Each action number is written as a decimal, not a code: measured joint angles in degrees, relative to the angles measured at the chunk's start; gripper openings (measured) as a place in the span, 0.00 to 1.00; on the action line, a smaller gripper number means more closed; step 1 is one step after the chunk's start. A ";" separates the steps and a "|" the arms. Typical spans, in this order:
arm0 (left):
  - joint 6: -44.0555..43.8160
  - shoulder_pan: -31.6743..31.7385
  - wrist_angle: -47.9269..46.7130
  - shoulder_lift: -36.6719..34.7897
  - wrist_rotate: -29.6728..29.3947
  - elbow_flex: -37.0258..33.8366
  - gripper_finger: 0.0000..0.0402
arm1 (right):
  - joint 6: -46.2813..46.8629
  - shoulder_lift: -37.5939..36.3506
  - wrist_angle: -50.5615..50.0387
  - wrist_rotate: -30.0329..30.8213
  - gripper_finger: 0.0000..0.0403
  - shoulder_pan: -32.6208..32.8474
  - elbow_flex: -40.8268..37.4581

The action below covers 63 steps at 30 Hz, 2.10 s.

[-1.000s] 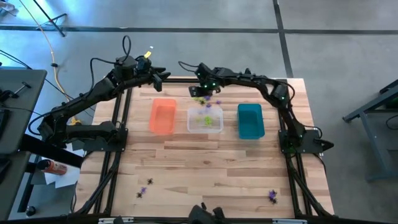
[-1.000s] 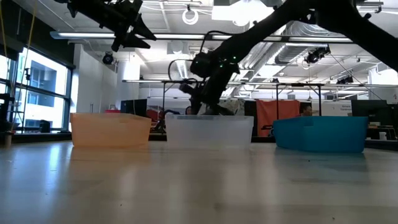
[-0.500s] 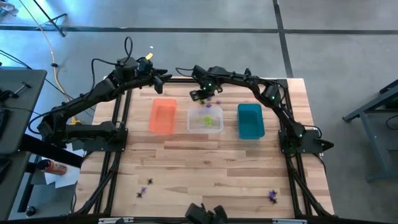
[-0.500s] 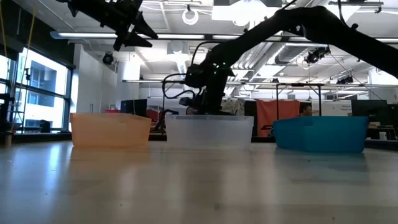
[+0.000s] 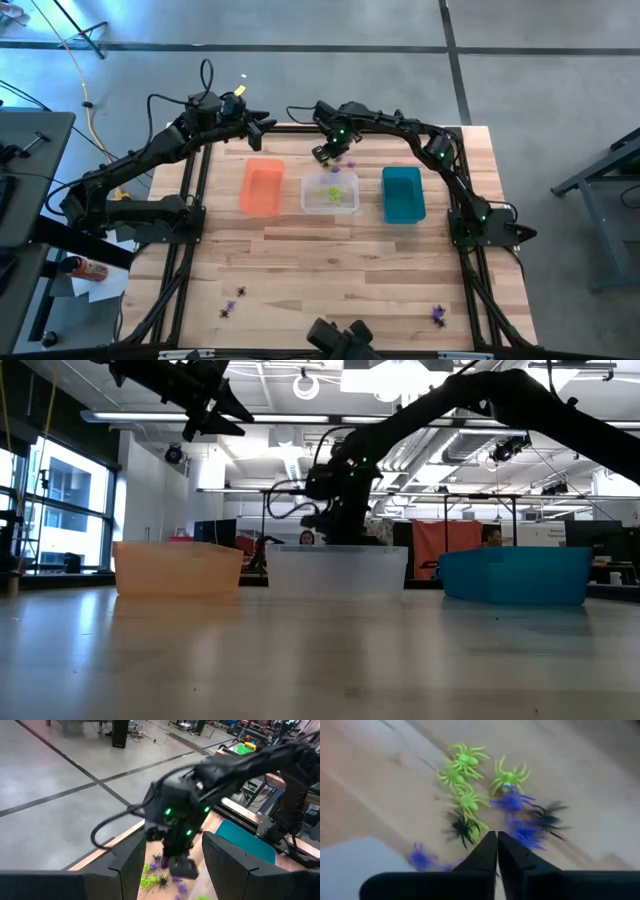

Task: Sort Halloween decoration
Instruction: Put the green spider toy into the transparent bin

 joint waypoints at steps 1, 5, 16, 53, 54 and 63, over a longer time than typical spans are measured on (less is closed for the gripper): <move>-0.73 0.00 0.00 0.02 -0.28 0.00 0.45 | -1.15 -1.16 -0.70 1.48 0.02 -0.29 0.00; -2.95 -1.07 0.32 3.56 -0.45 0.02 0.43 | -6.03 -6.49 -5.48 7.05 0.01 -2.70 0.00; -3.33 -5.29 -3.32 30.52 -0.40 14.29 0.03 | -4.73 -23.47 -8.54 7.69 0.00 -7.45 -0.02; 6.27 -2.85 -20.95 65.02 6.11 34.93 0.00 | -0.03 -28.15 -8.95 8.78 0.00 -2.05 -0.02; 6.71 -2.69 -21.71 65.02 4.09 34.93 0.00 | -0.03 -28.15 -8.95 8.78 0.00 -2.05 -0.02; 8.67 0.94 -27.45 64.77 3.66 35.06 0.00 | -0.03 -28.14 -8.88 9.16 0.00 -2.05 -0.02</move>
